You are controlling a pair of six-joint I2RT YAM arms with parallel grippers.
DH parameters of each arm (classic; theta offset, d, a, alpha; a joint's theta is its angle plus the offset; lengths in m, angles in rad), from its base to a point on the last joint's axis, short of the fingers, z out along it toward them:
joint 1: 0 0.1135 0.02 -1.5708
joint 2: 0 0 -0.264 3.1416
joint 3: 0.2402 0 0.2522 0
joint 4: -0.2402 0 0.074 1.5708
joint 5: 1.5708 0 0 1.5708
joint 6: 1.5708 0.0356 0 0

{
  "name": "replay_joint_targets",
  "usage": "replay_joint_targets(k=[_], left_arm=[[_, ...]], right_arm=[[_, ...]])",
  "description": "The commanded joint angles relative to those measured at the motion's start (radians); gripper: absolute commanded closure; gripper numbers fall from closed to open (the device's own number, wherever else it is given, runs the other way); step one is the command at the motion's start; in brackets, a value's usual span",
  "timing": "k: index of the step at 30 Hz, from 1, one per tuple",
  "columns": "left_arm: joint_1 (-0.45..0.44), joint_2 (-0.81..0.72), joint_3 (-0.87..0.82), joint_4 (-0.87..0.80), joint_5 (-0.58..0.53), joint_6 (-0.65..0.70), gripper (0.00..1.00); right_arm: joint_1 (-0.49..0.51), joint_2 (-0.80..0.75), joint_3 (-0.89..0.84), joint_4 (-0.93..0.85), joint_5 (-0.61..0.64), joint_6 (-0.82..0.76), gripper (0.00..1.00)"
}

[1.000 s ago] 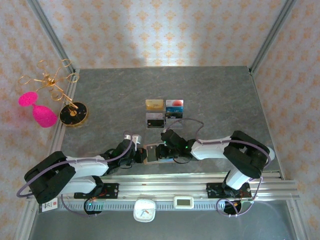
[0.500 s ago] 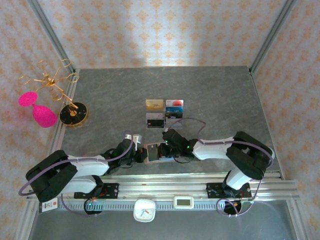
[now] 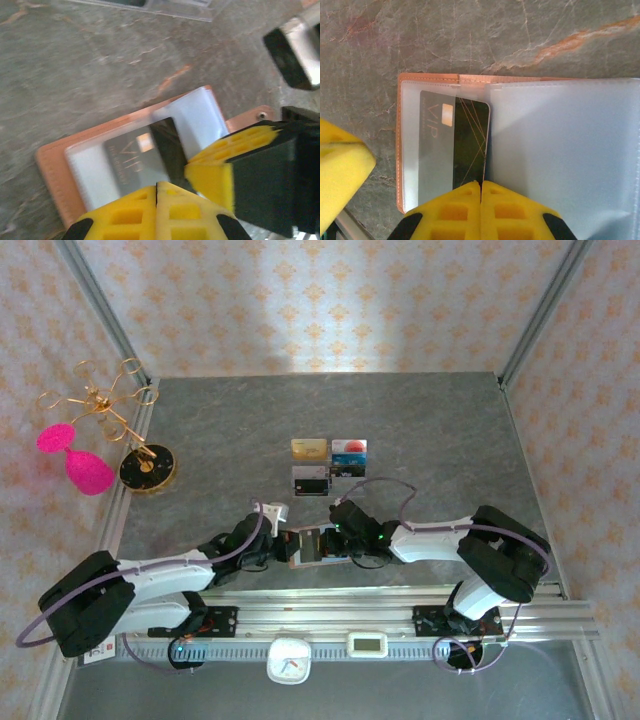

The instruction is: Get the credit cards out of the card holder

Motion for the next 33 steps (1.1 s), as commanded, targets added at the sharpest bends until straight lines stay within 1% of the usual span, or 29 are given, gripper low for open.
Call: replay_joint_targets(k=[1,3,5,9,10,14,17,19,20,21,23,25,30,33], left_arm=[[-0.011,0.071,0.029,-0.004,-0.007,0.023,1.0],[-0.009,0.111,0.027,-0.033,-0.057,0.018,1.0],[0.001,0.118,-0.001,-0.013,-0.083,0.006,1.0],[0.01,0.146,-0.013,0.008,-0.071,0.003,1.0],[0.009,0.154,-0.013,0.013,-0.066,0.004,1.0],[0.01,0.192,-0.01,0.018,-0.045,0.011,1.0],[0.006,0.206,-0.017,0.023,-0.027,0.012,1.0],[0.001,0.22,-0.023,0.03,-0.015,0.01,1.0],[-0.001,0.225,-0.025,0.033,-0.011,0.007,1.0],[-0.002,0.228,-0.029,0.041,-0.006,0.005,1.0],[-0.002,0.227,-0.036,0.049,-0.005,0.0,1.0],[0.0,0.217,-0.04,0.05,-0.007,-0.001,1.0],[0.01,0.201,-0.035,0.045,-0.01,0.01,1.0],[0.014,0.197,-0.019,0.042,-0.009,0.018,1.0]], right_arm=[[0.0,0.003,-0.014,0.004,0.011,0.001,1.0],[0.001,0.0,-0.017,0.006,0.009,0.002,1.0],[0.001,-0.001,-0.018,0.008,0.011,0.003,1.0],[0.002,0.002,-0.023,0.018,0.004,0.007,1.0],[0.002,0.005,-0.021,0.019,0.002,0.008,0.98],[-0.001,0.024,-0.026,0.061,-0.036,0.016,0.83],[-0.002,0.041,-0.012,0.068,-0.052,0.012,0.79],[-0.004,0.046,-0.009,0.072,-0.055,0.012,0.8],[-0.005,0.045,-0.008,0.074,-0.053,0.013,0.81],[-0.007,0.046,-0.009,0.073,-0.049,0.015,0.84],[-0.015,0.036,-0.017,0.058,-0.025,0.024,0.94],[-0.023,0.003,-0.038,0.044,-0.004,0.026,1.0],[-0.029,-0.134,-0.098,-0.042,0.079,-0.002,1.0],[-0.031,-0.226,-0.11,-0.079,0.103,-0.061,1.0]])
